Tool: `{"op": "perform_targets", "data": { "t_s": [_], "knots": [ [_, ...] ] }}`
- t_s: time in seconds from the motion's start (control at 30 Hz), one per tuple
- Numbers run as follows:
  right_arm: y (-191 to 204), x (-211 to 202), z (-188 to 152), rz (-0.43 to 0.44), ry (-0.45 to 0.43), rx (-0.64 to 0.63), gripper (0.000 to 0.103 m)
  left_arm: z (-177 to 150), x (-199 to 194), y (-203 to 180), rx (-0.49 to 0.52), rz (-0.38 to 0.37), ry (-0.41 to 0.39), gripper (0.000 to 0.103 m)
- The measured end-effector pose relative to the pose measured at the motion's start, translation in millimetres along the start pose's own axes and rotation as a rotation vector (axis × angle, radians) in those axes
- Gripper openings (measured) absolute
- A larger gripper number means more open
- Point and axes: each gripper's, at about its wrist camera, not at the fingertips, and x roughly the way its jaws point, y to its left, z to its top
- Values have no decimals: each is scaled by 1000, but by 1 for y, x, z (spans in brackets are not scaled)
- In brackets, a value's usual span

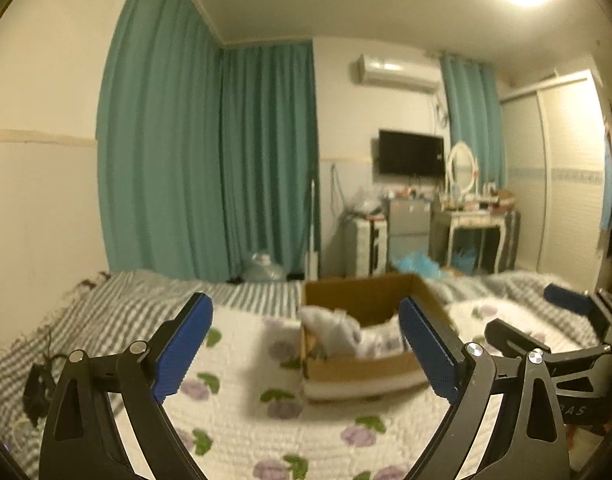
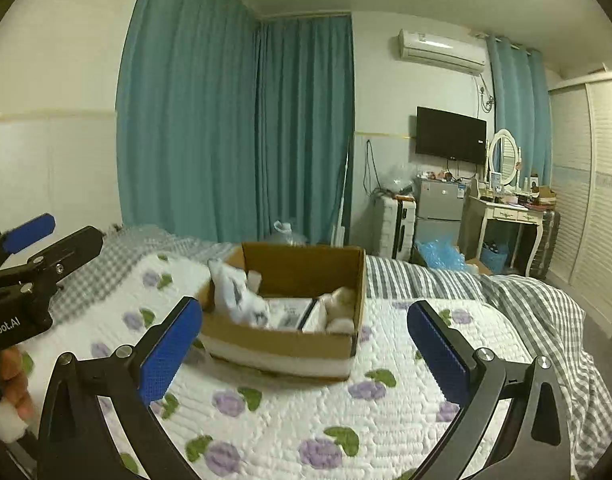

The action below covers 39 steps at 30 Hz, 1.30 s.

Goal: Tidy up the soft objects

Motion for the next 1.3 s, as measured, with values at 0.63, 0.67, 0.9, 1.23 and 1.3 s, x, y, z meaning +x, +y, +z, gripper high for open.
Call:
{"op": "perform_targets", "data": {
  "t_s": [0.63, 0.67, 0.9, 1.23, 1.3],
  "knots": [
    [-7, -3, -3, -17, -7, 35, 103, -21, 6, 2, -17, -5, 48, 96],
    [-7, -3, -3, -17, -6, 37, 103, -21, 6, 2, -16, -7, 49, 96],
    [-10, -5, -3, -16, -7, 55, 103, -24, 9, 1, -15, -10, 61, 96],
    [-14, -4, -3, -15, -4, 73, 103, -27, 10, -3, 4, -17, 65, 96],
    [-14, -3, -3, -15, -2, 76, 103, -28, 10, -3, 5, -20, 66, 96]
  ]
}}
